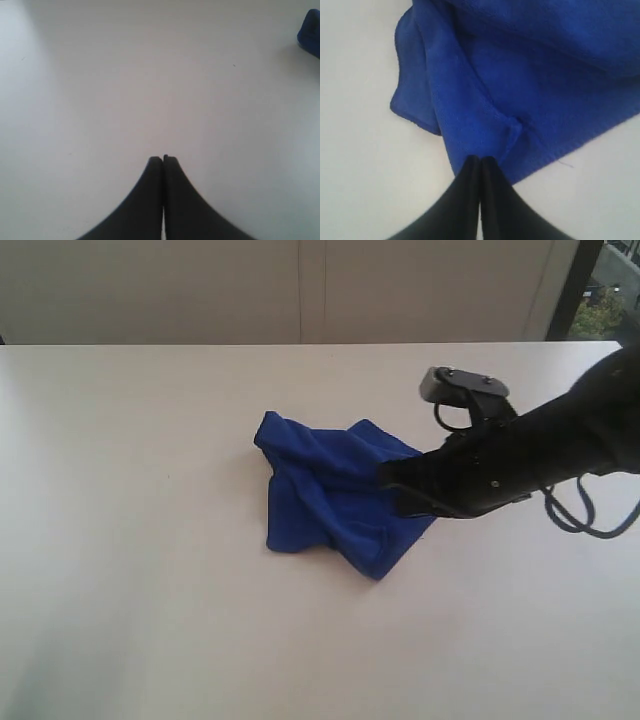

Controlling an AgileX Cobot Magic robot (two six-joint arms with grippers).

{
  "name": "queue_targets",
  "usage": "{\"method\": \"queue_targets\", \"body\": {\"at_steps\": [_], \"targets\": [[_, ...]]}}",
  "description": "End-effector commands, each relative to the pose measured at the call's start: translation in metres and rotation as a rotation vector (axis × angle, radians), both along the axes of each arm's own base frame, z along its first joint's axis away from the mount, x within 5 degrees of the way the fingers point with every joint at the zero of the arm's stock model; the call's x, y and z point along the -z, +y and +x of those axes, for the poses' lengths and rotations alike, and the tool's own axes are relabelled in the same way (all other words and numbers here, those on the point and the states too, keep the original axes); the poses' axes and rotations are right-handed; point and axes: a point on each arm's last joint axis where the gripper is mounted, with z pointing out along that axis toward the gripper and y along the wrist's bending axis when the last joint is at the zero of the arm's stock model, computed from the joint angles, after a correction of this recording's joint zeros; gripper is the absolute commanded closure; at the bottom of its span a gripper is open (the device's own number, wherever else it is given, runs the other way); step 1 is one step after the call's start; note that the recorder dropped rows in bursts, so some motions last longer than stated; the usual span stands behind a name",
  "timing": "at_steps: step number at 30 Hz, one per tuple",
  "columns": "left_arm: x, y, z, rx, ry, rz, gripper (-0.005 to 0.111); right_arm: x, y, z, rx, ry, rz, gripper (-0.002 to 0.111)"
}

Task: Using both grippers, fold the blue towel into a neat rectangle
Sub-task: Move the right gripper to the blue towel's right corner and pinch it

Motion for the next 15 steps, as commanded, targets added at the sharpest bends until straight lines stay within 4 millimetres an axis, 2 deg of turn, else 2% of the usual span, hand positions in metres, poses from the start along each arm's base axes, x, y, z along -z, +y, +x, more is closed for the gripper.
{"method": "queue_targets", "body": {"at_steps": [1, 7, 12, 15], "targets": [[0.001, 0.0, 0.0, -0.003, -0.003, -0.004, 0.107, 0.007, 0.015, 0.008, 0.019, -0.043, -0.044, 0.108], [0.001, 0.0, 0.0, -0.003, -0.003, -0.004, 0.107, 0.028, 0.018, 0.013, 0.055, -0.022, -0.089, 0.108], [0.001, 0.0, 0.0, -0.003, -0.003, -0.004, 0.107, 0.033, 0.018, 0.015, 0.064, -0.022, -0.1, 0.108], [0.001, 0.0, 0.0, -0.003, -0.003, -0.004, 0.107, 0.035, 0.018, 0.017, 0.076, -0.028, -0.104, 0.1]]}}
